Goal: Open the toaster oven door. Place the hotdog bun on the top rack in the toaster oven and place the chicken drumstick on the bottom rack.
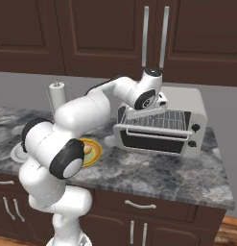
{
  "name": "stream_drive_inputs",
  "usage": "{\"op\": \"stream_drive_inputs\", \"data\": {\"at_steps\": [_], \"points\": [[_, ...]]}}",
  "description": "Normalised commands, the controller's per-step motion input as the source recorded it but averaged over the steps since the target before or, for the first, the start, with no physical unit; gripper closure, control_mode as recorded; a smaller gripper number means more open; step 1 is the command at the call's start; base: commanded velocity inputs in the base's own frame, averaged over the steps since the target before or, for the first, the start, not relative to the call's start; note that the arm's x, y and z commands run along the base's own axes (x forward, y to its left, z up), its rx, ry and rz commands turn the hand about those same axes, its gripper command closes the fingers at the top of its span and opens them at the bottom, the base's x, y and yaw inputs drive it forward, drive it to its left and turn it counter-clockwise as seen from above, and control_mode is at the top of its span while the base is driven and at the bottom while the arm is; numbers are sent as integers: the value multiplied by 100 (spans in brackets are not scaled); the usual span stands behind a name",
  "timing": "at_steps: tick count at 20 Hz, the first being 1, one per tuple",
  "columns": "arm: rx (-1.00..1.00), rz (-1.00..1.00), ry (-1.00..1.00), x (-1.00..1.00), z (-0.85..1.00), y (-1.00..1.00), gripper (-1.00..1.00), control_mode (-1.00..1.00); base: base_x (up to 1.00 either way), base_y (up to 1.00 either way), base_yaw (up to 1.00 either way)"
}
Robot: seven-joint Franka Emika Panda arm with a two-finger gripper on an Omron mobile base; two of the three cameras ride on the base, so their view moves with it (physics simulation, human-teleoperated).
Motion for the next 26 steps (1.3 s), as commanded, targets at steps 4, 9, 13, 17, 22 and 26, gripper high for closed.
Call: {"op": "stream_drive_inputs", "data": {"at_steps": [4, 9, 13, 17, 22, 26], "points": [[-1, -5, 2, -4, -29, 0, -100, -100, 0, 0, 0], [0, -8, 3, -16, -29, -2, -100, -100, 0, 0, 0], [0, -9, 2, -17, -29, -4, -100, -100, 0, 0, 0], [0, -10, 3, -19, -28, -7, -100, -100, 0, 0, 0], [0, -10, 3, -25, -33, -4, -100, -100, 0, 0, 0], [0, -9, 0, -20, -29, -4, -100, -100, 0, 0, 0]]}}
